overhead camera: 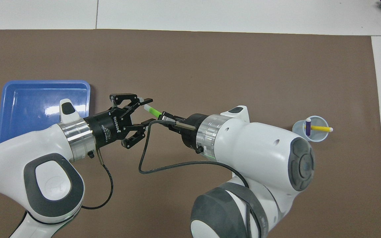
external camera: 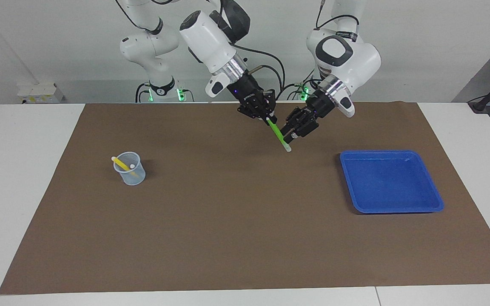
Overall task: Right arm passes pens to left for tray arrangement
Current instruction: 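Close the left gripper on the green pen held by the right gripper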
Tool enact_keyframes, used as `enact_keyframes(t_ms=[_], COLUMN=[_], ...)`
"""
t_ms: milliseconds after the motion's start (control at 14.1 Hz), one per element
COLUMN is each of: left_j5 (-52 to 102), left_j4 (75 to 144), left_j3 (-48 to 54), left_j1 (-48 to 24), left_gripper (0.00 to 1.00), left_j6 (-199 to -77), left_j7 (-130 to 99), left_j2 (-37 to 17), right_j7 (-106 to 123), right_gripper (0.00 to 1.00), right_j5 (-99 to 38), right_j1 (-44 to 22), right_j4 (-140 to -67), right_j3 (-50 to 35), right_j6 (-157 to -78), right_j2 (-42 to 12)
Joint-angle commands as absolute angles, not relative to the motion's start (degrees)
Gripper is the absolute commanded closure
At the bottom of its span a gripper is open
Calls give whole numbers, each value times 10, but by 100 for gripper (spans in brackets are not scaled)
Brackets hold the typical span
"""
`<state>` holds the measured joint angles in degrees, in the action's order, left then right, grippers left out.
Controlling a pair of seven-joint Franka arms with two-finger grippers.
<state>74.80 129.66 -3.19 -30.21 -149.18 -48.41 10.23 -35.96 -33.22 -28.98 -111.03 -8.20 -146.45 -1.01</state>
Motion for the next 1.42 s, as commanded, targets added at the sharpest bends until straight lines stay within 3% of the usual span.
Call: enact_keyframes(t_ms=[0,568,781,852,923,1207,1278,1349], left_j5=[742,744,744,744,744,744,744,744], left_j4=[1310,1308,1308,1308,1308,1308,1309,1309], left_j3=[-27,-26,-26,-26,-27,-27,-26,-27], left_j1=[-306,-323,-323,-323,-323,-323,-323,-323], left_gripper=[41,43,70,88,98,100,100,100], left_j6=[-1516,-1527,-1524,-1521,-1521,-1517,-1517,-1515], left_j7=[-488,-490,-492,-492,-493,-497,-496,-497], left_j2=[111,105,105,105,105,106,107,108], right_j7=[-360,-360,-360,-360,-360,-360,-360,-360], right_gripper=[100,100,100,100,100,100,96,74], right_j5=[-348,-348,-348,-348,-348,-348,-348,-349], right_j1=[-289,-290,-290,-290,-290,-290,-290,-289], right_j4=[-1123,-1122,-1122,-1122,-1122,-1122,-1122,-1122], right_j3=[-82,-82,-82,-82,-82,-82,-82,-82], right_j6=[-1470,-1481,-1481,-1481,-1481,-1480,-1480,-1479], right_j2=[2,1,1,1,1,1,1,1])
